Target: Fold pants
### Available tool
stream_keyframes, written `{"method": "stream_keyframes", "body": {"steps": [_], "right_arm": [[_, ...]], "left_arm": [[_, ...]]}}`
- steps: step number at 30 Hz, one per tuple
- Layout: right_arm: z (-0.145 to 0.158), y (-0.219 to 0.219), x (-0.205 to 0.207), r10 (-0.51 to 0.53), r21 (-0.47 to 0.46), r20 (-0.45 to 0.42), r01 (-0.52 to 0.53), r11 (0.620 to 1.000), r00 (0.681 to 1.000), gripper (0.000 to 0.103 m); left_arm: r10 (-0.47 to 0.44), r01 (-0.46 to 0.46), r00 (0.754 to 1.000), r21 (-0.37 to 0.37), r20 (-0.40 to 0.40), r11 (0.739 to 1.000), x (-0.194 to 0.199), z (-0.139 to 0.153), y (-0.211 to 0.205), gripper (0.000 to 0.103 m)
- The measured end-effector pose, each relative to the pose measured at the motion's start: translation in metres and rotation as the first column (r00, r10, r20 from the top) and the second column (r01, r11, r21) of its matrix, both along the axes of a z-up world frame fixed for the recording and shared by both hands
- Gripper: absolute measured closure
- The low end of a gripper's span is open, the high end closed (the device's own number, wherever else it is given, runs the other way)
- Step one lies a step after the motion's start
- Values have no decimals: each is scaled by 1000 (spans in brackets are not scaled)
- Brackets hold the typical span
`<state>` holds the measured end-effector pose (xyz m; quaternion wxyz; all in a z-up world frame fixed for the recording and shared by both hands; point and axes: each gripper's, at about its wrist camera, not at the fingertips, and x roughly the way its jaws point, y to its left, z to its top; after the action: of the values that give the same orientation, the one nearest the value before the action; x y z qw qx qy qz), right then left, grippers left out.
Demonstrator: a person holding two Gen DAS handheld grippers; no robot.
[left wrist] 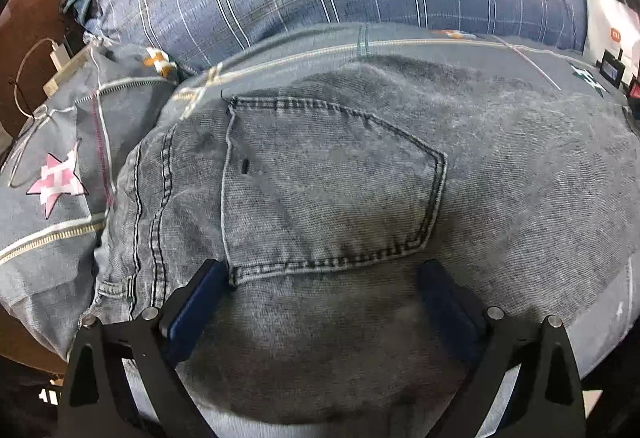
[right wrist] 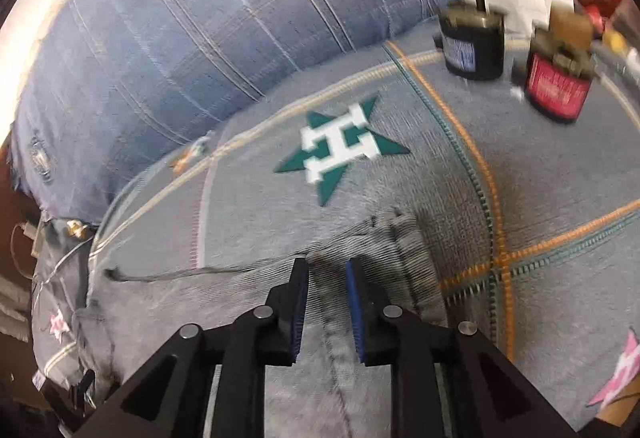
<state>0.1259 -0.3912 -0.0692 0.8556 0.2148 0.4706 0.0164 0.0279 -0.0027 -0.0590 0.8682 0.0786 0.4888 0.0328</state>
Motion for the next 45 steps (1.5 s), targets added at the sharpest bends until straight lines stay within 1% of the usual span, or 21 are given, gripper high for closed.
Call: {"method": "stream_keyframes", "body": {"steps": [4, 5, 6, 7, 8, 10, 12, 15, 17, 19, 20, 21, 23, 26, 28, 29, 33, 35, 37, 38, 45], "right_arm": [[17, 11, -36, 54, 43, 59, -57, 997, 997, 80], [15, 11, -49, 52, 80, 66, -58, 995, 996, 74], [9, 12, -54, 56, 96, 58, -62, 993, 997, 67], [-1, 13, -55, 62, 97, 44, -66, 993, 997, 42], [-19, 11, -53, 56, 54, 3, -57, 997, 998, 29], [-32, 2, -48, 35, 63, 1, -35, 997, 999, 30], [-14, -3, -60, 5, 104, 29, -8, 995, 1000, 30], [18, -1, -91, 26, 154, 163, -51, 987, 986, 30], [16, 5, -111, 66, 228, 184, -108, 968, 981, 30], [-13, 11, -108, 115, 240, 103, -137, 961, 988, 30], [-38, 5, -103, 70, 184, 10, -70, 980, 998, 37], [-47, -4, -104, 21, 204, -6, -19, 979, 1000, 50], [-39, -20, -116, -82, 289, 47, 65, 955, 996, 50], [-15, -11, -128, -56, 244, 162, 15, 970, 985, 38], [-22, -6, -122, -26, 166, 146, 1, 986, 989, 35], [-43, -11, -114, -51, 156, 53, 42, 987, 997, 37], [-30, -15, -128, -82, 233, 133, 49, 971, 988, 38], [-21, -9, -134, -71, 201, 193, 32, 979, 979, 35], [-37, -12, -123, -74, 138, 126, 57, 989, 989, 32], [-53, -18, -121, -89, 193, 98, 69, 979, 991, 33], [-14, -14, -140, -101, 216, 168, 63, 974, 981, 33]], "left_arm": [[3, 0, 998, -40, 60, 999, -7, 13, 0, 5], [-1, 4, 998, -44, 65, 999, -8, 12, 3, 5], [-16, 18, 999, -35, 51, 999, -7, 7, 0, 5], [-27, 27, 1000, -1, 9, 1000, -2, -4, -3, 4], [-35, 35, 999, 8, 8, 999, 1, -8, -3, 3], [-32, 32, 999, 7, 24, 999, 1, -6, -2, 2], [-30, 30, 999, -2, 24, 1000, 1, -3, 0, 2], [-30, 30, 999, -8, 22, 1000, 2, -5, 4, 2], [-32, 32, 999, -16, 36, 999, 0, -5, 4, 2], [-33, 33, 999, -11, 38, 999, -1, -5, 5, 2], [-34, 34, 999, -12, 34, 999, -2, -4, 4, 2], [-39, 40, 999, -10, 28, 999, -2, -4, 4, 2], [-43, 44, 999, -9, 24, 999, -1, -4, 7, 2], [-31, 31, 999, -11, 17, 999, -1, -4, 6, 2], [-19, 19, 1000, -4, 20, 1000, -2, -4, 4, 2], [-17, 17, 1000, -2, 21, 1000, -2, -4, 4, 2], [-16, 16, 1000, -4, 23, 1000, -3, -4, 4, 2], [-11, 11, 1000, -4, 23, 1000, -3, -4, 4, 2], [-8, 8, 1000, -6, 25, 1000, -3, -4, 4, 2], [-11, 11, 1000, -4, 26, 1000, -3, -4, 4, 2], [-4, 4, 999, -21, 39, 1000, -7, 8, 3, 2]]}}
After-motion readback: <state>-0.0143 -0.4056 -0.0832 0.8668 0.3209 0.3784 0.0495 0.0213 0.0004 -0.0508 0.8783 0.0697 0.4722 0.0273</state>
